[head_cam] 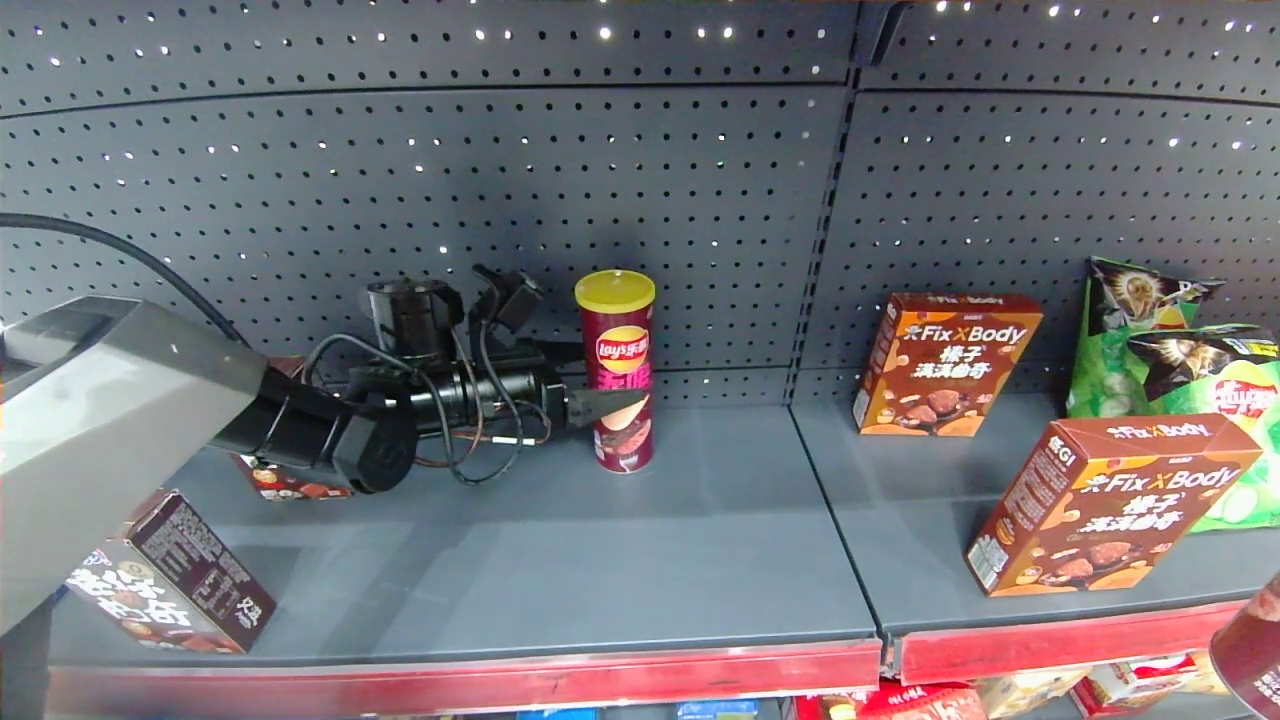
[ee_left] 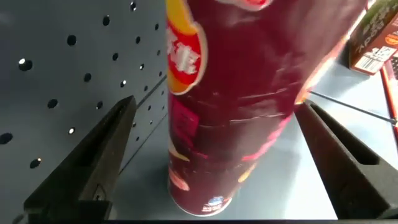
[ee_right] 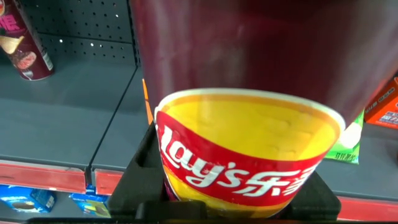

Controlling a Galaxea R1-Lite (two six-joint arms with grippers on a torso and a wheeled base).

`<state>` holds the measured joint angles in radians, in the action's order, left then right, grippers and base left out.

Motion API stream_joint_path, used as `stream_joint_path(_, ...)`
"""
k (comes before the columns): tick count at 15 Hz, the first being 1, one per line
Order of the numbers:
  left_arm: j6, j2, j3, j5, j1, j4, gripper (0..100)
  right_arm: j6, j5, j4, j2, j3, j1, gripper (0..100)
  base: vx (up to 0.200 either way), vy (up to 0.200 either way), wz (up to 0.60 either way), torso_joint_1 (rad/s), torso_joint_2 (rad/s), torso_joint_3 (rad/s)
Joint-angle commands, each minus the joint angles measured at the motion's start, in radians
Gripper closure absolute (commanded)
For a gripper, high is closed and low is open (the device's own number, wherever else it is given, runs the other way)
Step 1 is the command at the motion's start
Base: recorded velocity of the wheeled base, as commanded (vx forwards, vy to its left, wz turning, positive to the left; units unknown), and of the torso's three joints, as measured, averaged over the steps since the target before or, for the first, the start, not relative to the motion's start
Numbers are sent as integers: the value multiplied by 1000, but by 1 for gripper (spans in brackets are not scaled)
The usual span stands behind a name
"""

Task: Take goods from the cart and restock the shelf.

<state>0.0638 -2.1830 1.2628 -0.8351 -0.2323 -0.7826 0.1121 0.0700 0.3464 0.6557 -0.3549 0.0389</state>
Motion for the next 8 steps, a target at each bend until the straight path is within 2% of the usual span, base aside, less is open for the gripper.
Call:
stream_joint_path(1,-1,-31,30,1,-2,0,0,0,1,0,-5,2,-1,100,0,0,0,0,0,0)
stream_joint_path(5,-19,-60,83,-1,-10,0,0,0,1,0,-7,5,-1,100,0,0,0,0,0,0)
stream_joint_path(8,-21,-84,101,-2,-12,0,0,0,1,0,-7,5,-1,100,0,0,0,0,0,0)
